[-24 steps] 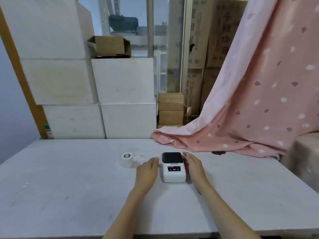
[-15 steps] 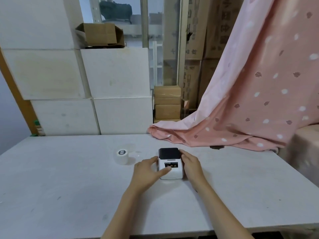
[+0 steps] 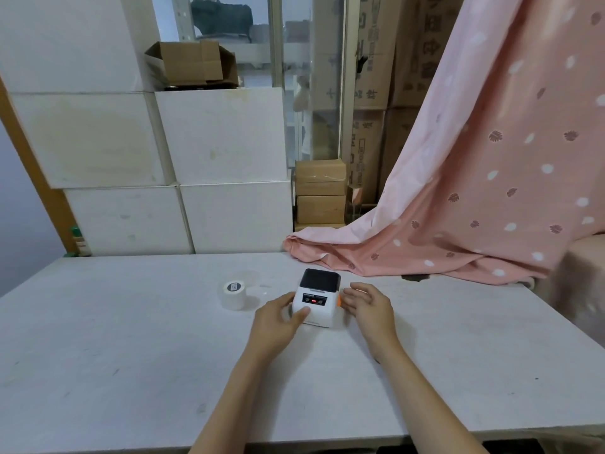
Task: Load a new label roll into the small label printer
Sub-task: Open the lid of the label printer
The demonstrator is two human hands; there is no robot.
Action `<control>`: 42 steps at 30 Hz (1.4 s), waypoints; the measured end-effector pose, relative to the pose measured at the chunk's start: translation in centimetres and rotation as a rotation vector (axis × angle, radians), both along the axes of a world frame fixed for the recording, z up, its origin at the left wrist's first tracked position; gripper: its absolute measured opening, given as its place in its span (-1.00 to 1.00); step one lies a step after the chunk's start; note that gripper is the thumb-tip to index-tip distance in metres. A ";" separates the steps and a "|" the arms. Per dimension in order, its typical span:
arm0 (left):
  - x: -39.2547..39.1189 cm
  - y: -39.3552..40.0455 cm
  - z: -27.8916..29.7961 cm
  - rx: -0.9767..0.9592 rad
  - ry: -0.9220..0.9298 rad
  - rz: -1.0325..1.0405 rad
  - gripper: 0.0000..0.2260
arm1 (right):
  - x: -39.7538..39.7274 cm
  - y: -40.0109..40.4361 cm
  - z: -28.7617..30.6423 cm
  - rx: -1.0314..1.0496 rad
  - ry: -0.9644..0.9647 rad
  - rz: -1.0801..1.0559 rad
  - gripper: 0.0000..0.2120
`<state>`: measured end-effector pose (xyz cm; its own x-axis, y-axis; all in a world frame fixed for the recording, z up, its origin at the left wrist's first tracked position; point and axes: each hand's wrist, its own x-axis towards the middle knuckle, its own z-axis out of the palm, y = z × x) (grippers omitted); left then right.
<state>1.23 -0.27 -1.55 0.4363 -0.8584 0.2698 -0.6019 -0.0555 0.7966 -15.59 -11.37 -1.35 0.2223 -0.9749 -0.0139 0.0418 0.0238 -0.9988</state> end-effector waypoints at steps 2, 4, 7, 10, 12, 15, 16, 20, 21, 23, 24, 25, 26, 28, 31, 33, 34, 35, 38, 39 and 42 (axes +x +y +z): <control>-0.5 -0.3 0.2 0.034 -0.045 0.034 -0.57 | 0.0 0.1 0.0 -0.008 -0.001 0.009 -0.75; -1.0 -0.8 0.0 0.100 -0.155 0.097 -0.37 | 0.0 0.5 0.3 0.002 -0.018 0.036 -0.76; -1.3 -1.2 -0.3 0.140 -0.217 0.177 -0.20 | 0.0 1.0 0.9 0.007 -0.026 0.067 -0.76; -1.0 -1.0 -0.3 0.114 -0.174 0.165 -0.28 | 0.1 1.2 0.8 -0.050 0.050 0.046 -0.79; -0.9 -0.6 0.0 0.111 -0.126 0.106 -0.35 | 0.0 1.4 0.9 -0.143 0.168 0.057 -0.72; -1.2 -0.3 0.4 0.140 -0.131 0.036 -0.33 | -0.3 2.0 1.5 -0.171 0.233 0.211 -0.40; -1.2 -0.3 0.4 0.142 -0.130 0.024 -0.31 | -0.4 2.3 1.8 -0.168 0.268 0.267 -0.36; -1.0 -0.3 0.3 0.121 -0.124 0.011 -0.26 | -0.4 2.9 2.1 -0.171 0.362 0.341 -0.23; -1.0 -0.3 0.2 0.119 -0.118 0.012 -0.26 | -0.4 2.9 2.1 -0.173 0.368 0.341 -0.21; -1.0 -0.3 0.3 0.102 -0.103 0.031 -0.28 | -0.4 3.0 2.1 -0.183 0.385 0.354 -0.17; -1.0 -0.3 0.3 0.091 -0.097 0.040 -0.30 | -0.3 3.0 2.1 -0.188 0.397 0.364 -0.15; -0.9 -0.3 0.2 0.081 -0.092 0.046 -0.32 | -0.3 3.0 2.0 -0.193 0.411 0.374 -0.14; -0.9 -0.3 0.2 0.070 -0.088 0.048 -0.34 | -0.2 3.0 1.9 -0.206 0.425 0.380 -0.13; -0.9 -0.3 0.1 0.060 -0.071 0.049 -0.39 | -0.1 2.9 1.6 -0.244 0.452 0.387 -0.14; -0.8 -0.3 -0.1 0.038 -0.027 0.042 -0.46 | 0.1 2.7 1.3 -0.283 0.474 0.405 -0.12; -0.8 -0.2 0.1 0.033 -0.006 0.037 -0.47 | 0.2 2.7 1.1 -0.288 0.467 0.415 -0.11; -0.8 -0.1 0.2 0.030 0.003 0.034 -0.48 | 0.2 2.7 1.0 -0.295 0.468 0.418 -0.11; -0.9 0.0 0.3 0.026 0.010 0.029 -0.49 | 0.2 2.6 0.9 -0.306 0.472 0.416 -0.11; -0.9 0.1 0.6 0.026 0.013 0.023 -0.50 | 0.2 2.5 0.6 -0.331 0.470 0.408 -0.12; -0.9 0.1 0.6 0.029 0.017 0.023 -0.50 | 0.3 2.4 0.6 -0.339 0.468 0.408 -0.11; -0.9 0.1 0.5 0.037 0.021 0.029 -0.47 | 0.3 2.5 0.6 -0.349 0.453 0.414 -0.05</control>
